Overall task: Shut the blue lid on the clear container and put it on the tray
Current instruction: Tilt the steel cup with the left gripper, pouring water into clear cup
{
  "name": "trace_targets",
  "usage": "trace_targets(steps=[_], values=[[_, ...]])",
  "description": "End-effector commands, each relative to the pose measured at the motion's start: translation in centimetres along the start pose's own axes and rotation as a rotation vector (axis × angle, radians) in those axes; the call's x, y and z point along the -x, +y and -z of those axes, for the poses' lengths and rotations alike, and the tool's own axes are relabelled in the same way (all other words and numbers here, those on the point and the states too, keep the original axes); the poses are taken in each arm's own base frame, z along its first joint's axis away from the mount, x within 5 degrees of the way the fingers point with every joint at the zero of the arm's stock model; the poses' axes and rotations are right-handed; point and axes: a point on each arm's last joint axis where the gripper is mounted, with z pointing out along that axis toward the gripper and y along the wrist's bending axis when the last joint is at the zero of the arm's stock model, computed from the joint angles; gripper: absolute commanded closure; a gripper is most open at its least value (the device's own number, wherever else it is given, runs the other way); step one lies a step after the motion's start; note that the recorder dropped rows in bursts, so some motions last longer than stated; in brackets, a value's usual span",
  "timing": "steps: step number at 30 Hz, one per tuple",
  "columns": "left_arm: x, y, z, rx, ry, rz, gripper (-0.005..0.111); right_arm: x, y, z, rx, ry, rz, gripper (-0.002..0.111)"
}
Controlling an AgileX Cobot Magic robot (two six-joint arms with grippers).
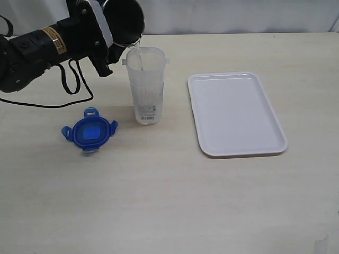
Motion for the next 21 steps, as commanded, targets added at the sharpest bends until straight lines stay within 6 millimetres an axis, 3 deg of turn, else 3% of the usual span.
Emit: trace_targets(steps=[1,21], values=[[1.03,1.52,0.04,0.091,-0.066,-0.023,0.107,0.04,0.02,0.00,0.003,-0.006,-0.002,0.104],[1.03,1.52,0.04,0.093,-0.064,-0.071,0.107,0.04,0.02,0.00,0.003,-0.006,-0.002,0.104]])
